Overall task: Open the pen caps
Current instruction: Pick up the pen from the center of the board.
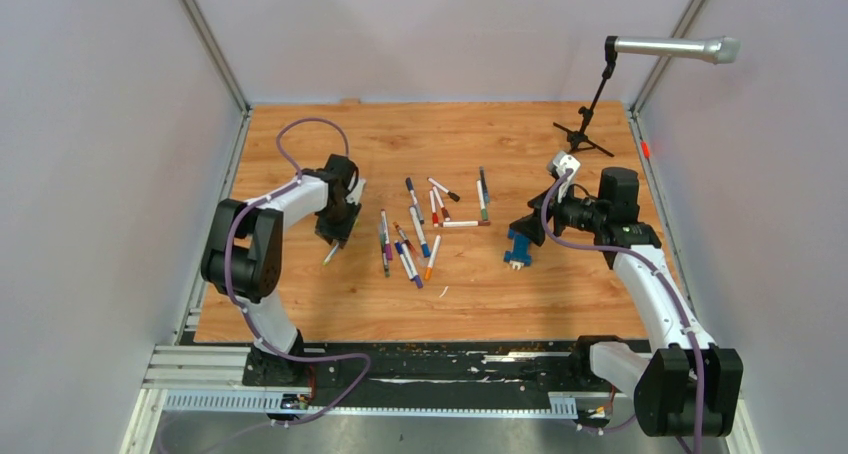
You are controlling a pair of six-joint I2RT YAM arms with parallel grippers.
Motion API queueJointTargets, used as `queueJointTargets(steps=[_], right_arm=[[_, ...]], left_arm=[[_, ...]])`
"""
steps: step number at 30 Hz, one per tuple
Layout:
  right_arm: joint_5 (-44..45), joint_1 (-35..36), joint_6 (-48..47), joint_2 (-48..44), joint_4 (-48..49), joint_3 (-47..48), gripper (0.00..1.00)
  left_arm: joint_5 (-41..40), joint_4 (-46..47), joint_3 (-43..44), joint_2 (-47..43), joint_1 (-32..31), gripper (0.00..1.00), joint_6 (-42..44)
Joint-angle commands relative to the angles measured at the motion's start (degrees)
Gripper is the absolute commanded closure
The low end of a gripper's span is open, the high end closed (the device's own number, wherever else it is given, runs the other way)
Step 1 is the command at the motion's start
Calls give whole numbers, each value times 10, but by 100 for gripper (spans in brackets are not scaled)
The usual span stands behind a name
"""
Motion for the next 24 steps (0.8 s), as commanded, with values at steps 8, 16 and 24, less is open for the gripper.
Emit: queueJointTargets(steps=[8, 16, 24], right_arm=[[-34, -25, -8, -10, 1, 4, 25], [-60, -34, -7, -20, -3, 3, 25], [-136, -34, 15, -29, 27, -17, 27]], left_arm=[[28, -6, 14, 20, -2, 76, 9], [72, 5, -17, -53, -2, 91, -2], [273, 139, -124, -263, -7, 100, -114]])
